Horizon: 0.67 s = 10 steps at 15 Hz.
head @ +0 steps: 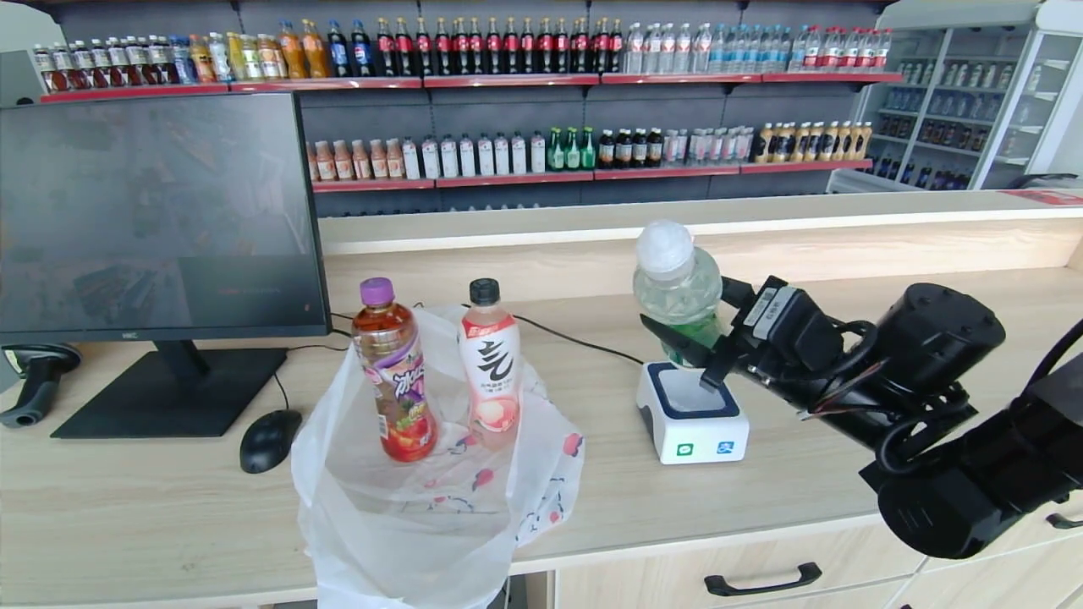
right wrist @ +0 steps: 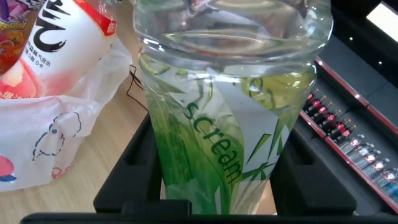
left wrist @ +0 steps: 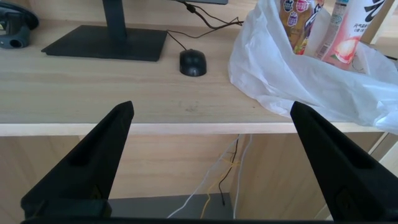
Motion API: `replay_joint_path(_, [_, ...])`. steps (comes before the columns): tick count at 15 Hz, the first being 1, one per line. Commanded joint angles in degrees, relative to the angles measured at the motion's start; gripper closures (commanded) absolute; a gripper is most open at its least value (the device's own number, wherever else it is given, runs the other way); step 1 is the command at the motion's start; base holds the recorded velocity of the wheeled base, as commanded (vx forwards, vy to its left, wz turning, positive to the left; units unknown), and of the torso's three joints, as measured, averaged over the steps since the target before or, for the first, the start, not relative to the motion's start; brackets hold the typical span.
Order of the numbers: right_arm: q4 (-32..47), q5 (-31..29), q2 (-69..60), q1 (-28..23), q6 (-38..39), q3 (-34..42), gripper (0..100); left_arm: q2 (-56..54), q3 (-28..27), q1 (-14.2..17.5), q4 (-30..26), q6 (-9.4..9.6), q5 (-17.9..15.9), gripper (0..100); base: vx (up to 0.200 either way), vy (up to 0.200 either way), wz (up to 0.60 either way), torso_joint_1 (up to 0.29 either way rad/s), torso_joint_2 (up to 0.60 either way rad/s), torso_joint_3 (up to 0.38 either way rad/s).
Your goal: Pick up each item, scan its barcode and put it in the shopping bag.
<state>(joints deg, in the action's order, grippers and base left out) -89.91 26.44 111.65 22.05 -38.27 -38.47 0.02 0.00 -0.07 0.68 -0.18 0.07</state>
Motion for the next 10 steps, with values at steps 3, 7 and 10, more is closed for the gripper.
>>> replay_joint_path(3, [-0.1,-8.5,-6.5,2.6,12.5,4.5,100,0.0,0.0,0.1,-0.1,0.01,0.0,0,0.000,0.000,0.00,0.000,0.00,0.000])
replay_joint_path(7, [-0.1,-19.0,-9.1,2.6,25.1,10.7,100,0.0,0.0,0.1,-0.1,0.01,0.0,0,0.000,0.000,0.00,0.000,0.00,0.000])
replay_joint_path(10, [-0.1,-20.0,-9.3,2.6,30.3,13.1,100,0.0,0.0,0.1,-0.2,-0.08,0.0,0,0.000,0.000,0.00,0.000,0.00,0.000])
